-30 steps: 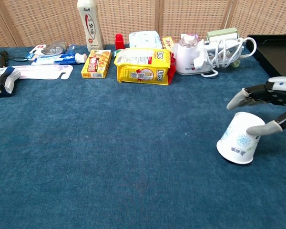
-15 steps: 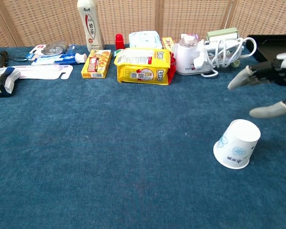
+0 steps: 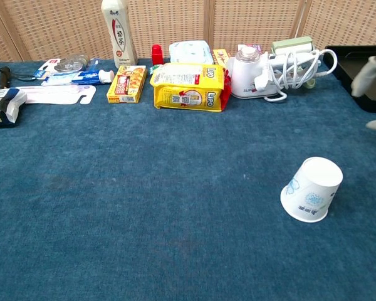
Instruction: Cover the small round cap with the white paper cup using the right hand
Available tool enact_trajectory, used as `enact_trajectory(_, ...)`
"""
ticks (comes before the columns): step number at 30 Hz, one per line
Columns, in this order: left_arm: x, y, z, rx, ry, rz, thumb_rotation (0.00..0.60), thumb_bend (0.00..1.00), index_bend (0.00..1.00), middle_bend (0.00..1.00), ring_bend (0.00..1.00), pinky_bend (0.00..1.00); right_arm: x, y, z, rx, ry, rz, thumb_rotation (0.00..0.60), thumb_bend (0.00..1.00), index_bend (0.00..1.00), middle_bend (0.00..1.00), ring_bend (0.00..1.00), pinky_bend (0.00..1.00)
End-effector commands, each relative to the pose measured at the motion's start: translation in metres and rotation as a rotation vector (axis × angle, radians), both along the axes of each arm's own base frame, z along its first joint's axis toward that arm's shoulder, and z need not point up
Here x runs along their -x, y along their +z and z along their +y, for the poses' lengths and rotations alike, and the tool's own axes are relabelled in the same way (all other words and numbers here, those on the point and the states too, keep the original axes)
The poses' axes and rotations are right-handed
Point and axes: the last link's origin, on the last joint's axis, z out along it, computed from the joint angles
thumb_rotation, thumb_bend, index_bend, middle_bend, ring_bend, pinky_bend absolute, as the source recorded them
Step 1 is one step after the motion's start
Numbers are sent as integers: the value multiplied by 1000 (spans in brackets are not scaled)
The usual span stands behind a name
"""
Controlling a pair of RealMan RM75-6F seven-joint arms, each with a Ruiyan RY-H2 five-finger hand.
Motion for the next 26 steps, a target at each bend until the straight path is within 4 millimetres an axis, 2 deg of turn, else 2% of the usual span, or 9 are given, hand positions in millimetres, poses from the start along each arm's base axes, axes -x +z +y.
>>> enact_trajectory(1,3,-3,-5,-7,7,-18,600,180,281,280,174,182,11,7,20,64,-41,42,535,274,425,335,261,160)
enact_trajectory(12,17,-6,-23,-26,59,-28,600,178,281,280,174,183,31,26,51,135,-123,91,538,274,473,335,269,166)
enact_trajectory(21,15,-10,-24,-9,74,-35,600,179,281,280,174,183,40,38,64,171,-148,101,536,274,486,335,269,156)
enact_trajectory(26,12,-10,-22,-12,65,-31,600,180,281,280,174,182,46,39,66,170,-165,93,536,274,487,335,269,154)
